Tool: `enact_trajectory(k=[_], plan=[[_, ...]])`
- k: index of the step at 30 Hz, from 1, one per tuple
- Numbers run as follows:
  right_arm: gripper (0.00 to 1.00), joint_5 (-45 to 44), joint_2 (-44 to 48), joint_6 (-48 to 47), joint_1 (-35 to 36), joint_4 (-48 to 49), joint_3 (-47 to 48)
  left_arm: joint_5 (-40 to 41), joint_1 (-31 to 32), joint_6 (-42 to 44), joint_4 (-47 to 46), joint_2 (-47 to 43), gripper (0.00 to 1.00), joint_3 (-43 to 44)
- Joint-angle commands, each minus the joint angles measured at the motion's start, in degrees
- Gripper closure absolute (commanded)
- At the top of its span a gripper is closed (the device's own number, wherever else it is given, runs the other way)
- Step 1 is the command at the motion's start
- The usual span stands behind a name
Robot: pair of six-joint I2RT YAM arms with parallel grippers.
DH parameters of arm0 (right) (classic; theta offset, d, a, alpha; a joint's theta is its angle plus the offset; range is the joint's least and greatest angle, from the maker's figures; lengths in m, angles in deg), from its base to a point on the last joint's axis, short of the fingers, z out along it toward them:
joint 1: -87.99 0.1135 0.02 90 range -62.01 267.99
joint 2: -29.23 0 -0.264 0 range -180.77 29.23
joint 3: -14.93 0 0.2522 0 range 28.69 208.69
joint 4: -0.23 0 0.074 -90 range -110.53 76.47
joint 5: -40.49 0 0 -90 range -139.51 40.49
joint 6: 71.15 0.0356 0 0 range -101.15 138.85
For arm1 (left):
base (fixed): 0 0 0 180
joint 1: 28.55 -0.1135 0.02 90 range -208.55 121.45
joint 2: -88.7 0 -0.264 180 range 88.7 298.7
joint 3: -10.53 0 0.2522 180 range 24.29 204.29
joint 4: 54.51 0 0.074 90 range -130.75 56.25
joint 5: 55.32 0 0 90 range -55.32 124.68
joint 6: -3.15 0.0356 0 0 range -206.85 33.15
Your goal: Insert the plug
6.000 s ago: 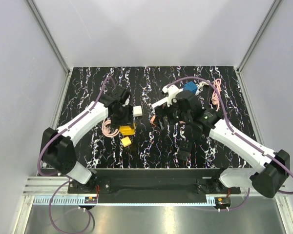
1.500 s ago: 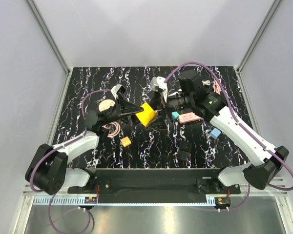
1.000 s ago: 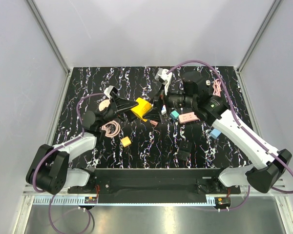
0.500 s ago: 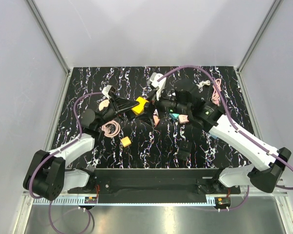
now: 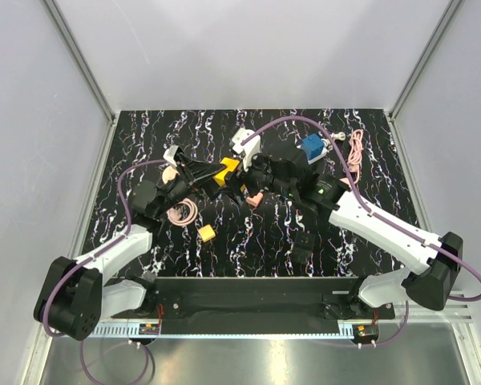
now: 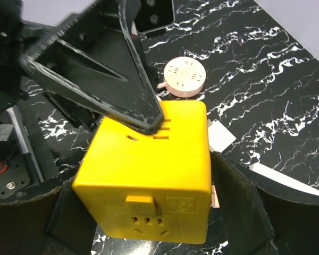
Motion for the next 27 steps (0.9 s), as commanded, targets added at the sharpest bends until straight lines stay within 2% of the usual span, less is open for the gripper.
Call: enact_trajectory(k=[1, 16, 21, 24, 25, 26, 27], plan=[[0.15, -3.0, 2.4, -0.2, 0.1, 4.2, -1.5, 2.3, 0.0, -0.1, -1.6, -2.8, 1.0, 0.7], [0.09, -2.1, 4.6, -0.5, 0.1, 5.6, -1.8, 3.3, 0.1, -0.1, -1.1, -2.4, 1.0, -1.7], [0.23, -1.4, 3.6, -0.9, 0.1, 5.1, -1.7, 3.7, 0.1, -1.1, -2.0, -2.5, 1.0, -2.1], [0.21, -0.7, 2.8, -0.2, 0.1, 5.0, -2.5, 4.0, 0.1, -1.6, -2.3, -3.2, 1.0, -2.7], [0.32, -0.4, 2.7, 0.1, 0.1, 5.2, -3.0, 4.3, 0.1, -2.0, -2.3, -3.8, 1.0, -3.3], [0.32, -0.4, 2.7, 0.1, 0.1, 5.2, -3.0, 4.3, 0.1, -2.0, -2.3, -3.8, 1.0, -3.3], [0.39, -0.3, 2.7, 0.2, 0.1, 5.3, -3.1, 4.5, 0.1, -2.3, -2.3, -4.0, 1.0, -3.5]])
